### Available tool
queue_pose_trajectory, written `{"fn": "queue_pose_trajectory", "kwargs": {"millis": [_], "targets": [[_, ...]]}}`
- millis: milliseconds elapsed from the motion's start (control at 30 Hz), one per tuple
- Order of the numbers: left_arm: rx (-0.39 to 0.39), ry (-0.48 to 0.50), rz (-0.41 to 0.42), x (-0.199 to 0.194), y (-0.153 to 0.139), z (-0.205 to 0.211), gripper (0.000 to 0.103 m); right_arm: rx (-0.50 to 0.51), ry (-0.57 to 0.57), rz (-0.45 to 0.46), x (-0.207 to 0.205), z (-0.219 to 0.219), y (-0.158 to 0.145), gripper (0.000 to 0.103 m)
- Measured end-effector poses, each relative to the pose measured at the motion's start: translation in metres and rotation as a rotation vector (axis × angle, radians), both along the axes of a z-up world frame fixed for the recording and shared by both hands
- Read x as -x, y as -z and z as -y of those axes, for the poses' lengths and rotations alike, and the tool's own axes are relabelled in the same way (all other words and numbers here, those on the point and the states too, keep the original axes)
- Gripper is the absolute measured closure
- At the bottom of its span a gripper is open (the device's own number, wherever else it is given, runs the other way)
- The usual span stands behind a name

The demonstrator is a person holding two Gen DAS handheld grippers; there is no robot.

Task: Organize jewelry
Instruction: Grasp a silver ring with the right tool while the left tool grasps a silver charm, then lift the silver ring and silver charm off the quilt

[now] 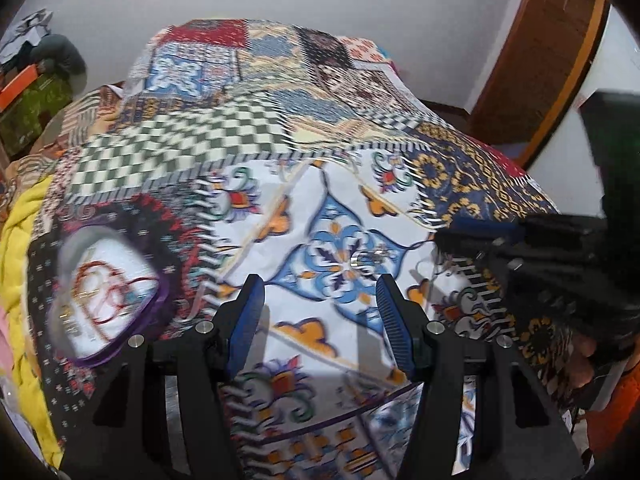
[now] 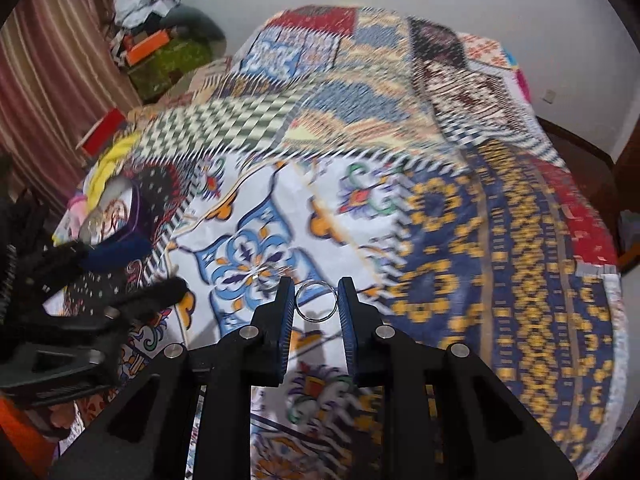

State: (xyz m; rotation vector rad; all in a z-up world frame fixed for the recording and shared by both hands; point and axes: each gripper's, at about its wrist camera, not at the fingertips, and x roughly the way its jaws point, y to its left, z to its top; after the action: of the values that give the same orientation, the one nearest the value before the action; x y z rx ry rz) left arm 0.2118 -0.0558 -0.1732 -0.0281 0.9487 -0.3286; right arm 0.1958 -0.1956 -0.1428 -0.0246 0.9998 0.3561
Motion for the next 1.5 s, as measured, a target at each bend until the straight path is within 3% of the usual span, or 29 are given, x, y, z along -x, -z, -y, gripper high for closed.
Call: {"fn": "queue_pose_trajectory", "kwargs": {"millis": [267,433,733,1100,1200,1433,1467,1500], "targets": [[-0.027,0.051,-0.058,-0.018,0.023,0.034,0.049,-0.035,0.059,0.041,0.000,0.032,-0.011,0.083],[-0.052,0.053,-0.086,-0.029,0.035,0.044,0.065,-0.052,0.064,0.043,0.000,0.038,-0.009,0.083],[-0.075,0.058,-0.075,-0.038,0.040,0.052,0.083,-0.064,0.060,0.042,0.000,0.040,-0.007,0.083],[-0.036,0.018,-0.051,-0.026,0.024,0.035,0.084,-0.062,0.056,0.064,0.008,0.037,-0.018,0.083],[-0.027,0.006,-0.034,-0.019,0.013,0.028,0.102,-0.060,0.049,0.077,0.012,0.031,-0.025,0.083],[-0.018,-0.005,0.006,-0.007,-0.009,0.012,0.101,-0.059,0.035,0.110,0.020,0.019,-0.040,0.083],[-0.022,-0.005,0.004,-0.006,-0.009,0.012,0.098,-0.060,0.035,0.112,0.022,0.018,-0.041,0.083],[-0.027,-0.004,-0.002,-0.005,-0.009,0.012,0.089,-0.061,0.035,0.114,0.022,0.018,-0.041,0.083]]}}
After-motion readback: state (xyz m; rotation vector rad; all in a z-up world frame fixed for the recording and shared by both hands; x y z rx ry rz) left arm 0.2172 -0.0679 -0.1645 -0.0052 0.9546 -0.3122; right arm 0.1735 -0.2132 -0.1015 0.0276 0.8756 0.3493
